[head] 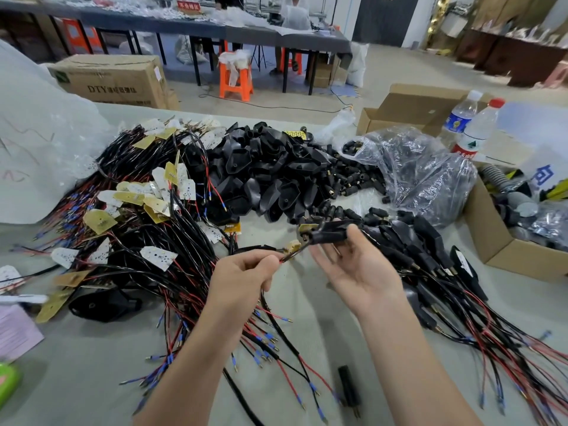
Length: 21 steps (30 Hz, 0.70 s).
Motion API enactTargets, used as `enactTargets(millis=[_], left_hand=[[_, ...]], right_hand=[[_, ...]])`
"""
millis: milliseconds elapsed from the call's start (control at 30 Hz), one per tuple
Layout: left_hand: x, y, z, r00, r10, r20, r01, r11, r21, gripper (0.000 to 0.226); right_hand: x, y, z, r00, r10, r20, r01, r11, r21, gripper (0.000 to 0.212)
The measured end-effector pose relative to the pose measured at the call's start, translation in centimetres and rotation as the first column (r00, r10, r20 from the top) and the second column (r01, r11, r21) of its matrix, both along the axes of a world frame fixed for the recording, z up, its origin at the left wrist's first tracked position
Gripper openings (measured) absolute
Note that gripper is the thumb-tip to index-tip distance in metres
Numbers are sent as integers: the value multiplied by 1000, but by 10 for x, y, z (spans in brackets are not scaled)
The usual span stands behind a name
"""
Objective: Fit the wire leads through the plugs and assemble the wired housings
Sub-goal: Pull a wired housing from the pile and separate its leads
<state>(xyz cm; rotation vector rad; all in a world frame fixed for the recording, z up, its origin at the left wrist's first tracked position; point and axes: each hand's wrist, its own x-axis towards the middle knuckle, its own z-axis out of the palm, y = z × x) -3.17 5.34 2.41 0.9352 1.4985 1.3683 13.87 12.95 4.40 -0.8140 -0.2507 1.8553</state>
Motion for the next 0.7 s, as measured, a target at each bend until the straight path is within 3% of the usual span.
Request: enactTargets(millis=[167,300,400,533,600,700], left_hand=[[-23,-8,-7,993,-25,115,33,997,-67,27],[-26,-11,-13,995,-100,-14,98,989,-112,31],[-23,-13,-14,952,-276,-130,255,954,-155,34],[-24,-21,-11,807,-569,-156,531,816,-230,36],[-25,-21,-10,791,-586,-177,542,805,-241,34],[-19,-11,-6,847,-512,-145,484,854,-190,26]], right_hand=[[26,20,-1,975,-175,-136,166,983,-78,19],[37,31,2,959,-255,-122,251,967,-43,19],[39,38,7,959,-266,-99,265,964,-25,22],[40,38,9,992,-115,-58,118,992,45,37],[37,34,6,1000,-21,6,20,998,65,43],[28,25,2,981,106,161,-120,989,85,43]])
